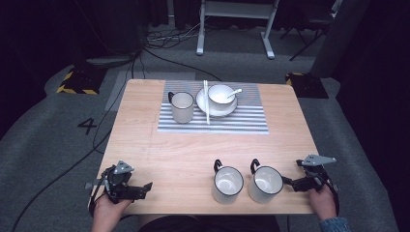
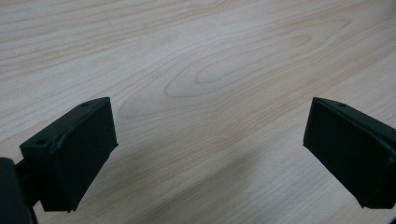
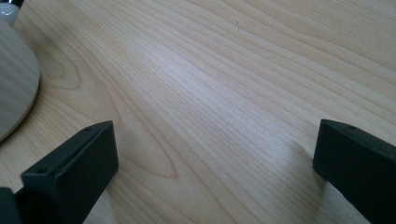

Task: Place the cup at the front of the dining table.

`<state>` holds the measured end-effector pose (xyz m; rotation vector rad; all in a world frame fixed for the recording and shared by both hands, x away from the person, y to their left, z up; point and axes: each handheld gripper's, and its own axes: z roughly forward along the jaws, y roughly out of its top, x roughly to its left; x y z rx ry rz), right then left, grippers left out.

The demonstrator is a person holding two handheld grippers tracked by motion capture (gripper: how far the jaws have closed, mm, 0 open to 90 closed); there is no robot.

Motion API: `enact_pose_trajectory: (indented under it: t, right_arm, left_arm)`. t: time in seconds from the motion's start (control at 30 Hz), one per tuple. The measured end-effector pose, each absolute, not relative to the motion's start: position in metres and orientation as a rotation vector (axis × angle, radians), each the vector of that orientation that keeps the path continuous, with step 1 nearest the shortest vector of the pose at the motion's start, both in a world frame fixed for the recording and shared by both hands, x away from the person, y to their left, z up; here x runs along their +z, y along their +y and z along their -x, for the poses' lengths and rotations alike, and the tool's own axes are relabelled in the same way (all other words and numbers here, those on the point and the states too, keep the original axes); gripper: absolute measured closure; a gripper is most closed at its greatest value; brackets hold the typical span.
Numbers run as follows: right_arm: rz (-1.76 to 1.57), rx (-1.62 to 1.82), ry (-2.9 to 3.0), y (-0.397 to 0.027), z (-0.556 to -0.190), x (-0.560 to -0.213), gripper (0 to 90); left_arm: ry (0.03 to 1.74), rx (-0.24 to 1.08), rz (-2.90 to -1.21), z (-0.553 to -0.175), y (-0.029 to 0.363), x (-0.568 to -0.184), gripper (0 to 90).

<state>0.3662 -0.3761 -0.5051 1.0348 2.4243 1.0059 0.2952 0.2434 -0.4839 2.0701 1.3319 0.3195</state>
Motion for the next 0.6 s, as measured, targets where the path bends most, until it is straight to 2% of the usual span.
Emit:
enact_pose_trajectory:
  t: [0.23, 0.4, 0.6]
  right_arm:
    - [-1.037, 1.008, 2.423, -0.376, -0.366, -0.505, 0.2]
    - [-1.038, 1.005, 2.425, -0.376, -0.365, -0.505, 0.2]
    - [-1.031, 1.0, 2.428, -0.376, -0.365, -0.505, 0.2]
  left_arm:
    - [1.357, 0.342, -2.118, -0.297, 0.232, -0.496, 2.3]
    - [1.279, 0.469, -2.084, -0.296, 0.226, -0.507, 0.0]
    - [1.293, 0.487, -2.065, -0.293, 0.225, -0.508, 0.0]
